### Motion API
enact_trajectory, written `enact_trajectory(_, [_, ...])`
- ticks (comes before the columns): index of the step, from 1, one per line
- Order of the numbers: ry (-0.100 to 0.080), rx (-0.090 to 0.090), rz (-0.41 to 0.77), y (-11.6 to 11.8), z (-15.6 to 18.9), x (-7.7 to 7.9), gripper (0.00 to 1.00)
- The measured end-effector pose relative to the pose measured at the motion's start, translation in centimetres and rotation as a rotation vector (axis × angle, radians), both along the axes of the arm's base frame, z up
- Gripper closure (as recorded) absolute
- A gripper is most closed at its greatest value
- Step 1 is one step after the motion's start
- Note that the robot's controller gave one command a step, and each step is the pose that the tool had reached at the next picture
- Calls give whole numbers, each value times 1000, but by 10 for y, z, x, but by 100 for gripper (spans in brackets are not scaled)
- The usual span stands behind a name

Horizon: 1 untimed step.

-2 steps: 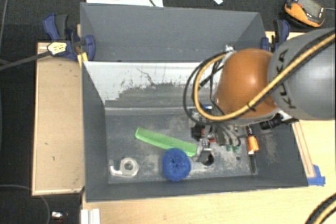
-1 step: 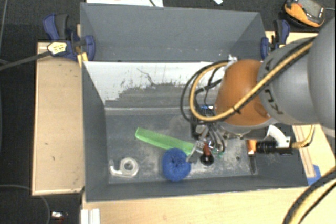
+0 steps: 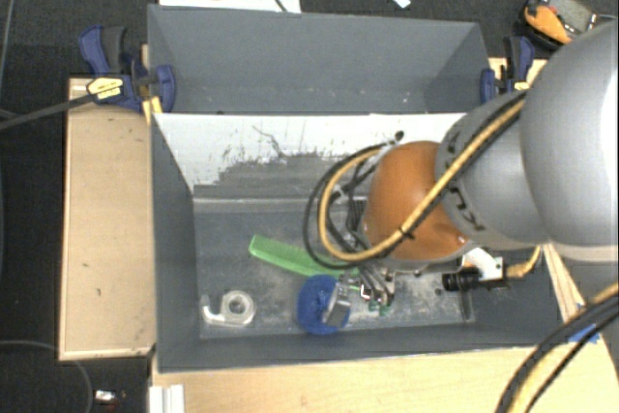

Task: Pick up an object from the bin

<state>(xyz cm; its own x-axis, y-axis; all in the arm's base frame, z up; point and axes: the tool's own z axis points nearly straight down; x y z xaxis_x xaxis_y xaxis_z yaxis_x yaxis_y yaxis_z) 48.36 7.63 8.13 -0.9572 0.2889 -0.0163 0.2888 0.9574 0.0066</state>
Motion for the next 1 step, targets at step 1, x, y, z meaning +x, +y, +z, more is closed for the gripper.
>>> enact_trajectory(1, [5, 4, -452, 18, -9, 3, 100])
